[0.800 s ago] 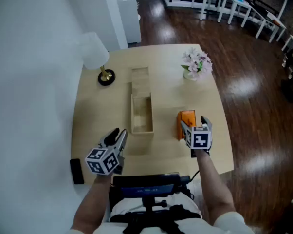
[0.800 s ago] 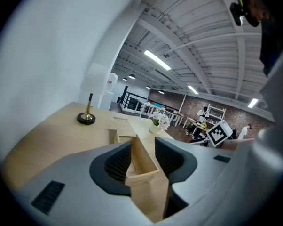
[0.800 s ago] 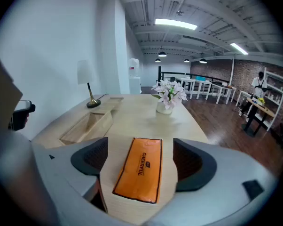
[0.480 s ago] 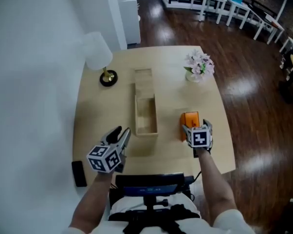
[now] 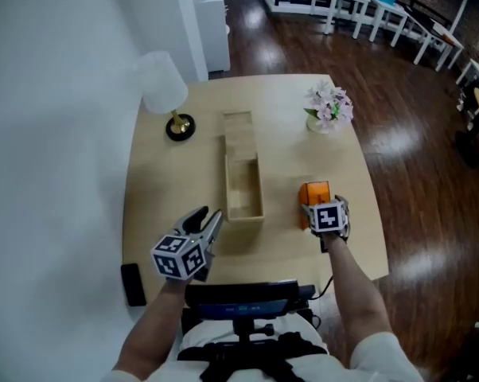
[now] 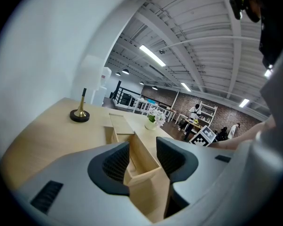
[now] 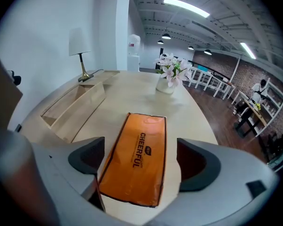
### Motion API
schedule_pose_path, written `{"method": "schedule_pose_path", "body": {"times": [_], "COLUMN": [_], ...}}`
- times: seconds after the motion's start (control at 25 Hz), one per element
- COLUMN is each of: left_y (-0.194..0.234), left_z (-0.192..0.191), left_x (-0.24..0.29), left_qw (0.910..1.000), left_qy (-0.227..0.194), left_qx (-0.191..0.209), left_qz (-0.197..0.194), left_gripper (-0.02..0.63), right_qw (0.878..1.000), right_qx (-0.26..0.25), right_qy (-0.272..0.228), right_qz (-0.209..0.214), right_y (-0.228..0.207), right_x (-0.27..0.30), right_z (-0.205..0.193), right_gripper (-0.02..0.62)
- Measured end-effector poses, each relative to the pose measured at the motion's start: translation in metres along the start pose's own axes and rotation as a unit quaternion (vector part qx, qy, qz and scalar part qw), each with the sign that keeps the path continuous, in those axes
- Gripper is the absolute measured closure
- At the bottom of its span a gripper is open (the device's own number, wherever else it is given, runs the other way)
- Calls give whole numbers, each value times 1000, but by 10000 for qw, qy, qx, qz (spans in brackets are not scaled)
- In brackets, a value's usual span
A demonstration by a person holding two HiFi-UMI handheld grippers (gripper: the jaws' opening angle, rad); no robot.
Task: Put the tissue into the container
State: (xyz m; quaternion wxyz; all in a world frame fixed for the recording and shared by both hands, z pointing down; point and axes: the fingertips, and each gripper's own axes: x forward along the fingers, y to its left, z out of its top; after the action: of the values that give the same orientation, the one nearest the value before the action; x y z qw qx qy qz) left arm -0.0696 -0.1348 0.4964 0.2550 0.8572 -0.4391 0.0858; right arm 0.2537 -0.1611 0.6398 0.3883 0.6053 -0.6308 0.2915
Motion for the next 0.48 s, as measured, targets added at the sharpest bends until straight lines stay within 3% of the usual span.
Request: {"method": "schedule_pose_path", "body": {"times": [0.24, 0.36, 0.48], "left_y": [2, 6, 11], "left_z": [-7, -15, -21], "left_x": [4, 6, 8], "left_qw": [9999, 9998, 9996], "left_qy": [120, 209, 278], "left_qx": [0, 4, -6], "left_qz": [8, 48, 103], "left_gripper": [423, 423, 423], "right_qw": [9990, 9990, 9969], "right_qx": [-60, 214, 421], "right_qy": [338, 247, 338], "right_qz": [-285, 310, 571], "right_y": [-8, 14, 23], "right_x": [10, 22, 28], "right_z": [-14, -14, -20], "right_gripper": [123, 123, 123]}}
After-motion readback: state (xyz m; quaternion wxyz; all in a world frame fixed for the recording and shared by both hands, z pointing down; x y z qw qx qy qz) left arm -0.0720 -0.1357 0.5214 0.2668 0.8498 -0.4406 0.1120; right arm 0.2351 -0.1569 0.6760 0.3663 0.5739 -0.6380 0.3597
